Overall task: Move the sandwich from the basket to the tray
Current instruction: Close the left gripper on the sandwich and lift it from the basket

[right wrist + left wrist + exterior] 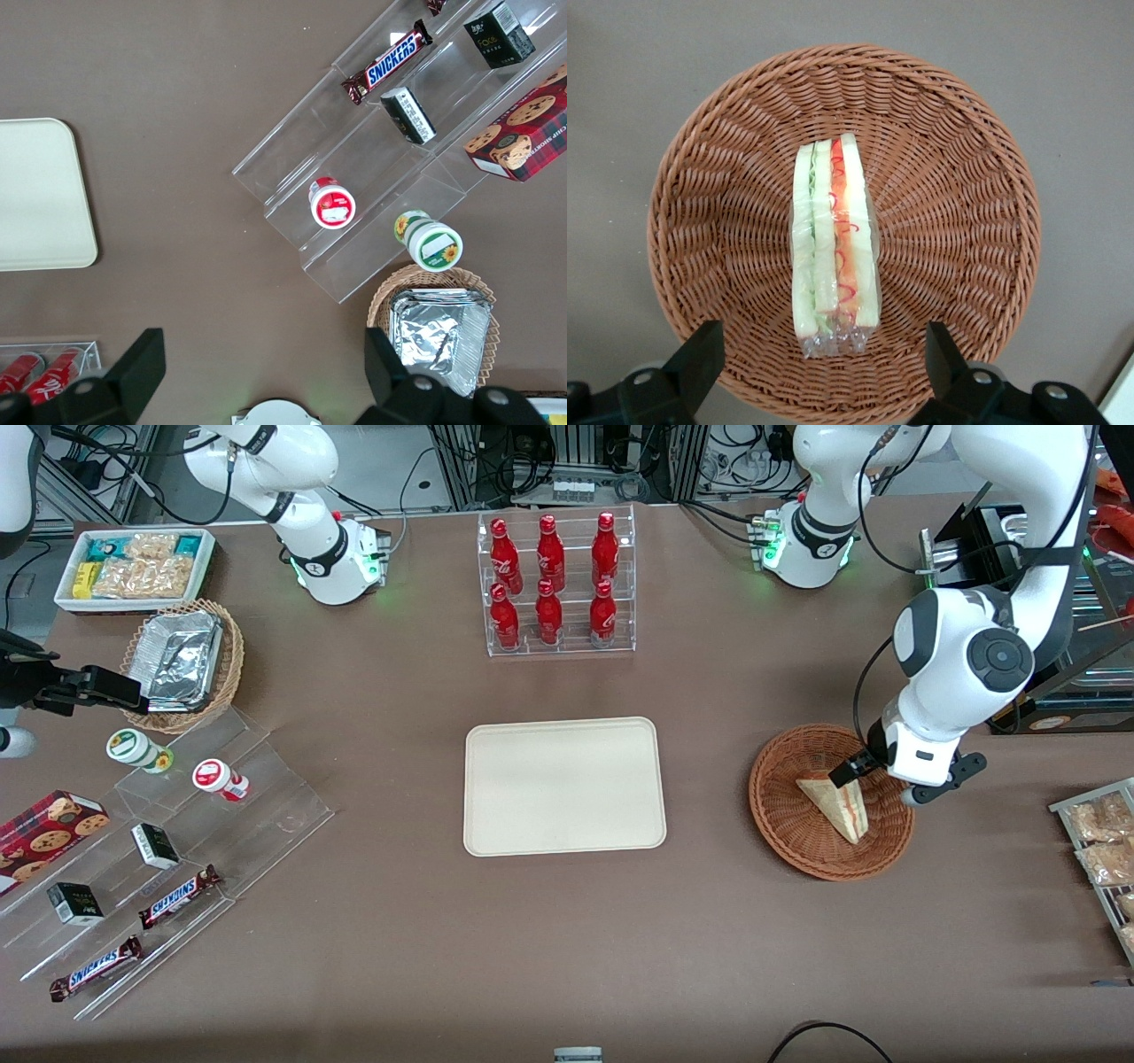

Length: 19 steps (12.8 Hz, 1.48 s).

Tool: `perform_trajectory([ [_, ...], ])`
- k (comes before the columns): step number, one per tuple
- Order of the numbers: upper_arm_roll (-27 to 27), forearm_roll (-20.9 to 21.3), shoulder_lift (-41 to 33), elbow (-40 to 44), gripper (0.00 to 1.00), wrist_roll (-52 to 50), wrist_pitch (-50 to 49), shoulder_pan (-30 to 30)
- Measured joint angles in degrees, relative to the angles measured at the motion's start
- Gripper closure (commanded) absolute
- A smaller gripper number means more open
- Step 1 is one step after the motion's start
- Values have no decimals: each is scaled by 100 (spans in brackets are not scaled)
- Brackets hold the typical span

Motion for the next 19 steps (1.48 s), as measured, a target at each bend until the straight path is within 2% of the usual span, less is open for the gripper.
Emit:
perform_trajectory([
  [12, 0, 0, 758, -9, 0, -177, 663, 0],
  [13, 0, 0, 790, -9, 28, -179, 667, 0],
  [16, 0, 0, 833, -9, 85, -182, 669, 0],
  [17, 1, 1, 833, -9, 98, -182, 669, 0],
  [19, 1, 2, 828, -8, 100, -182, 669, 0],
])
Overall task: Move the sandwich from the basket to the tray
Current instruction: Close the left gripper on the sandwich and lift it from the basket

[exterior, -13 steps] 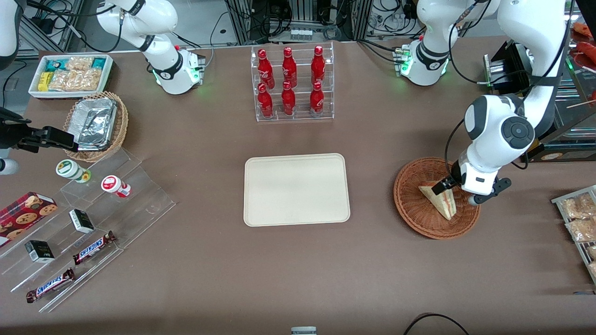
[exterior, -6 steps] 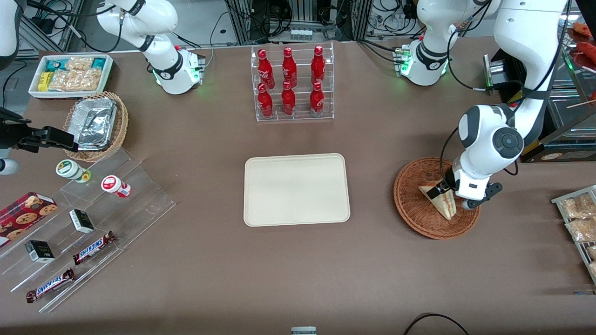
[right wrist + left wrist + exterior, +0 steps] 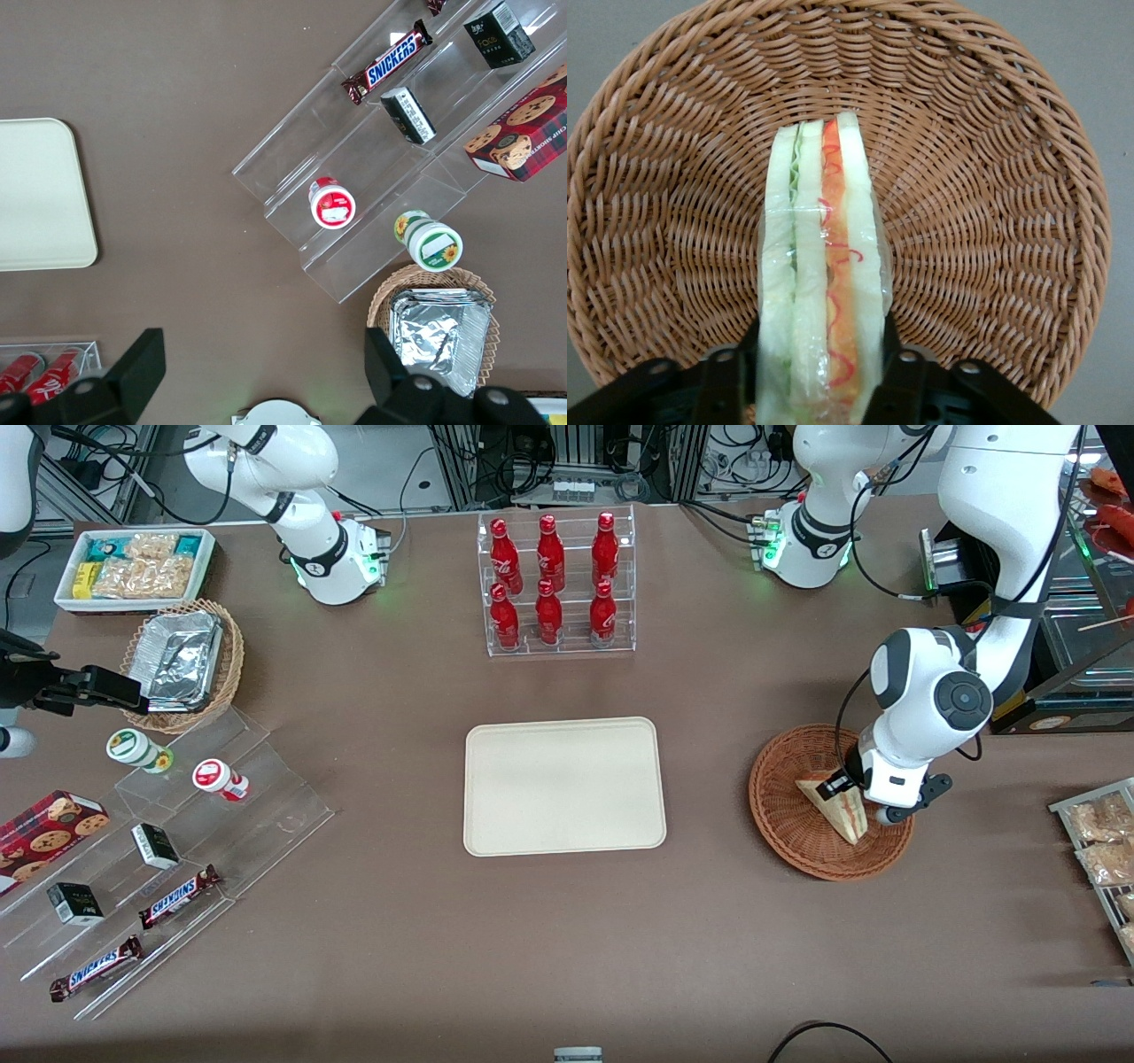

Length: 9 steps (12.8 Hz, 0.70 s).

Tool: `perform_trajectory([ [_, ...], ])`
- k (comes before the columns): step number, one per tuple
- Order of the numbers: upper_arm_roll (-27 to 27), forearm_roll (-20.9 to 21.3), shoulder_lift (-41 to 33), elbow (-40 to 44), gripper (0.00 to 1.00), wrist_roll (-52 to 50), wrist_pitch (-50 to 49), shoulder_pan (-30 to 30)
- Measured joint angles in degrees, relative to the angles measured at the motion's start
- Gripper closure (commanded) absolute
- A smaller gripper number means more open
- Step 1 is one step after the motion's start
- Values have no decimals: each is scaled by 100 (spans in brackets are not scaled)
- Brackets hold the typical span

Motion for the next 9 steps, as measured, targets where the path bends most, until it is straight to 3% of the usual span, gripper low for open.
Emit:
perform_trajectory([
  [4, -10, 109, -86, 119, 100, 14, -333, -1],
  [9, -229, 221, -236, 1148, 100, 172, -1970, -22],
])
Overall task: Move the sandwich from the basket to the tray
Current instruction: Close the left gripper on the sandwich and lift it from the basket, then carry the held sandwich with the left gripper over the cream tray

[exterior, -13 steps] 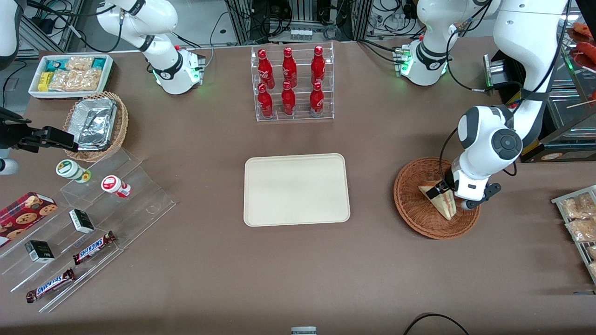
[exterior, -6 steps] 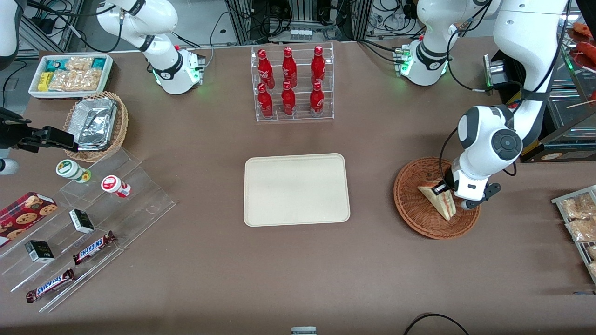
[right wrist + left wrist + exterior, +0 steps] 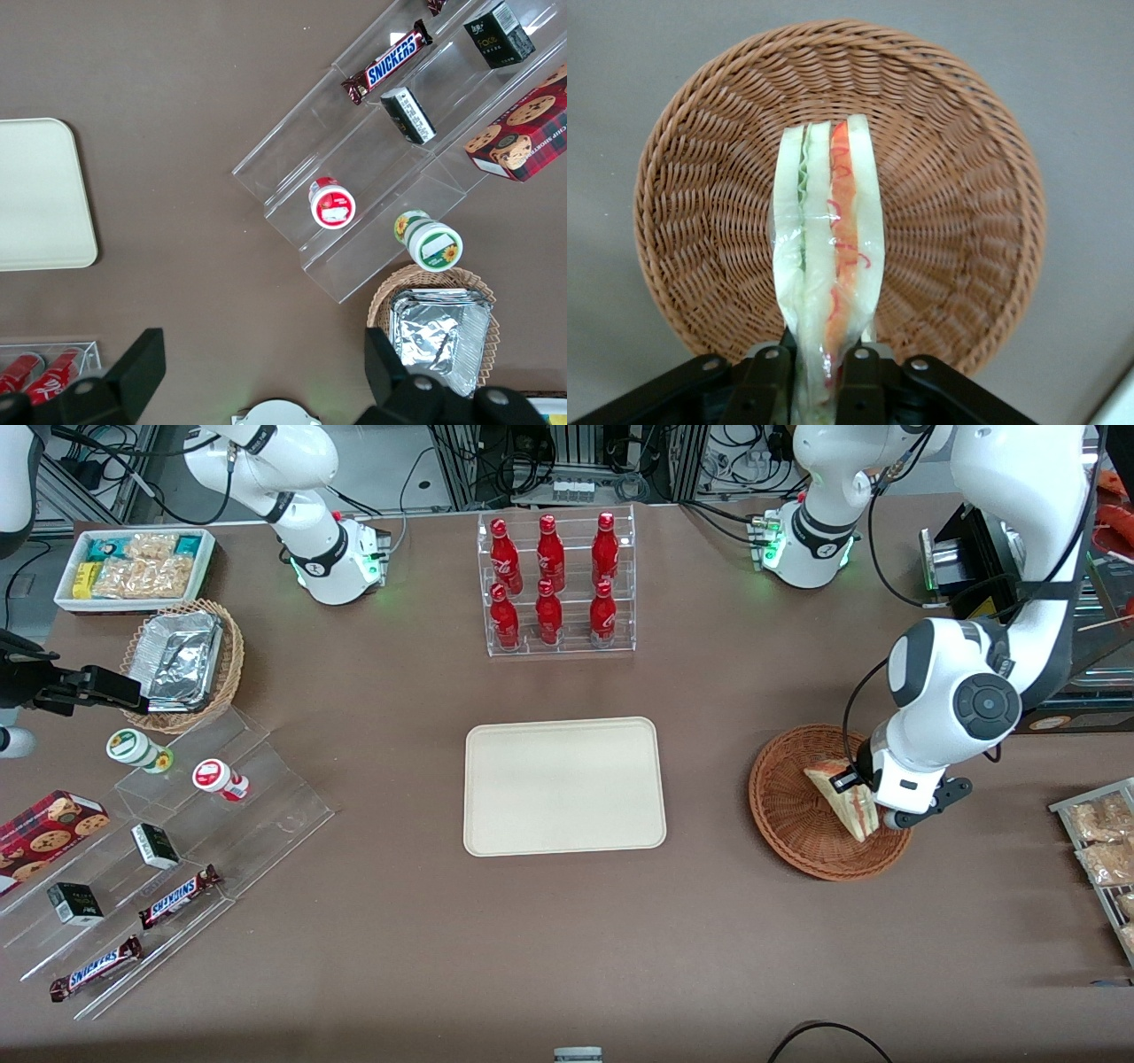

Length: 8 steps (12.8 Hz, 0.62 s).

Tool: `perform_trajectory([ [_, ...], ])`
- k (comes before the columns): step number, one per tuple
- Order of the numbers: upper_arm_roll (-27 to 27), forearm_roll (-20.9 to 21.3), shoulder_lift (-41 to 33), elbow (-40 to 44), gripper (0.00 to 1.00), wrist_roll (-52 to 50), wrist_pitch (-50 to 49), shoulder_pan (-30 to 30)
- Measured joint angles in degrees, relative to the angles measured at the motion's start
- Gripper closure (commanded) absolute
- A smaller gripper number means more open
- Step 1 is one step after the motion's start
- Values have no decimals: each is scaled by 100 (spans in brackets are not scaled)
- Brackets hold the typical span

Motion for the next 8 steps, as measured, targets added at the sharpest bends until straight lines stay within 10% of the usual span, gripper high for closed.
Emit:
perform_trajectory([
  [8, -1066, 0, 97, 549, 100, 268, -642, -324],
])
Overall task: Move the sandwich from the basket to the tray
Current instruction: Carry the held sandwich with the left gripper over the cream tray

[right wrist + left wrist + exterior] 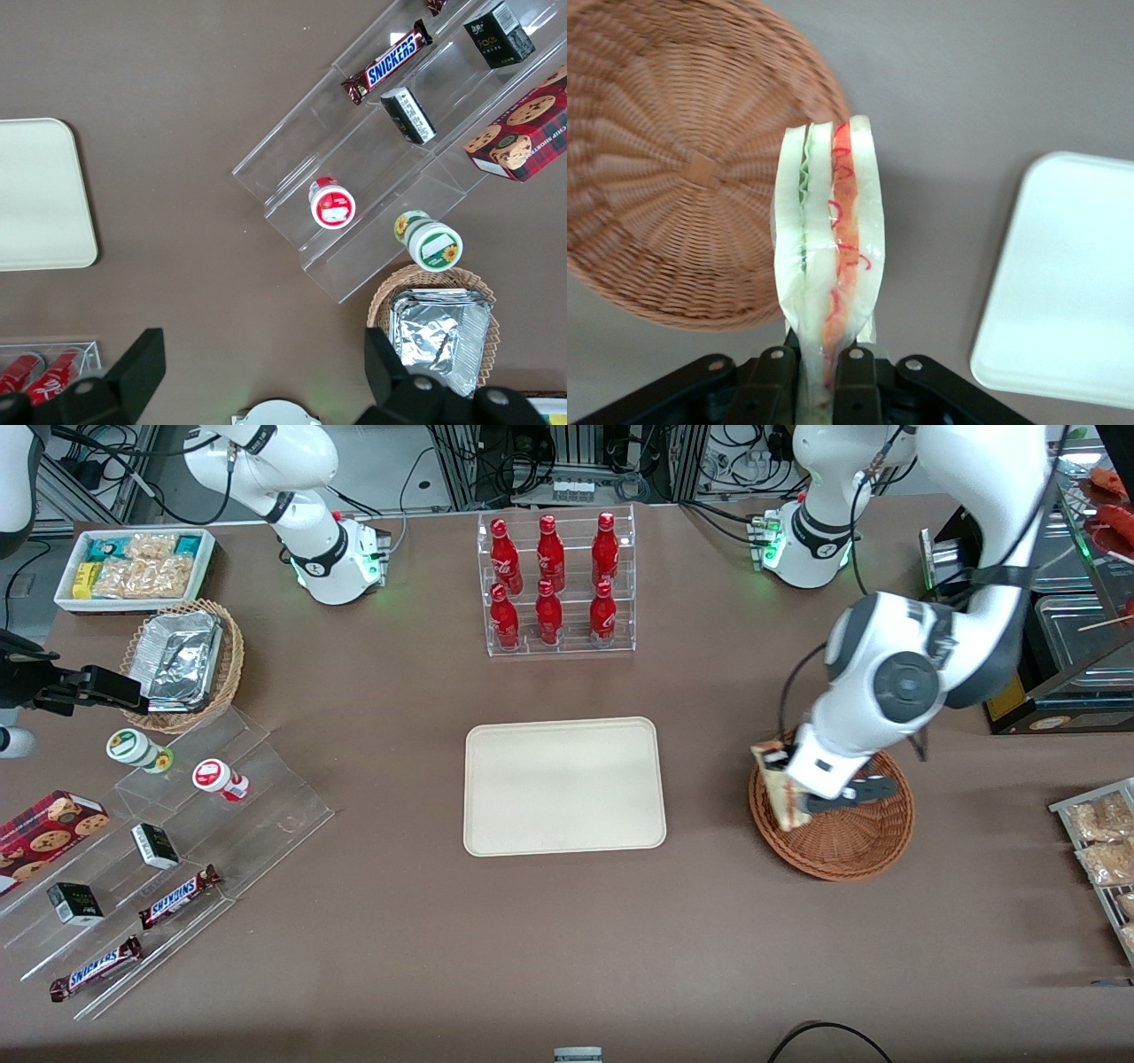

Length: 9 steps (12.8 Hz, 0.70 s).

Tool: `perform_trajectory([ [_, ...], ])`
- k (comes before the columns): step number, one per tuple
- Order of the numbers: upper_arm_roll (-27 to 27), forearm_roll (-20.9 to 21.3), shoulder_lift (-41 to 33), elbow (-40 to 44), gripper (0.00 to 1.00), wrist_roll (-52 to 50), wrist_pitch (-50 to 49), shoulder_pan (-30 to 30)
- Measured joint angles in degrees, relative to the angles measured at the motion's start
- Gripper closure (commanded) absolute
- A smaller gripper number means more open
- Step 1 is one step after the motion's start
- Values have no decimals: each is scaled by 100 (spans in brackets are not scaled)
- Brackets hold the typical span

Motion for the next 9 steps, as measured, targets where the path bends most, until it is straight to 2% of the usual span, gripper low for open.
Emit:
perform_trajectory([
  [4, -33, 50, 520, 517, 100, -334, 8, -1036],
  [9, -30, 537, 1625, 1655, 100, -1454, 16, -2090],
])
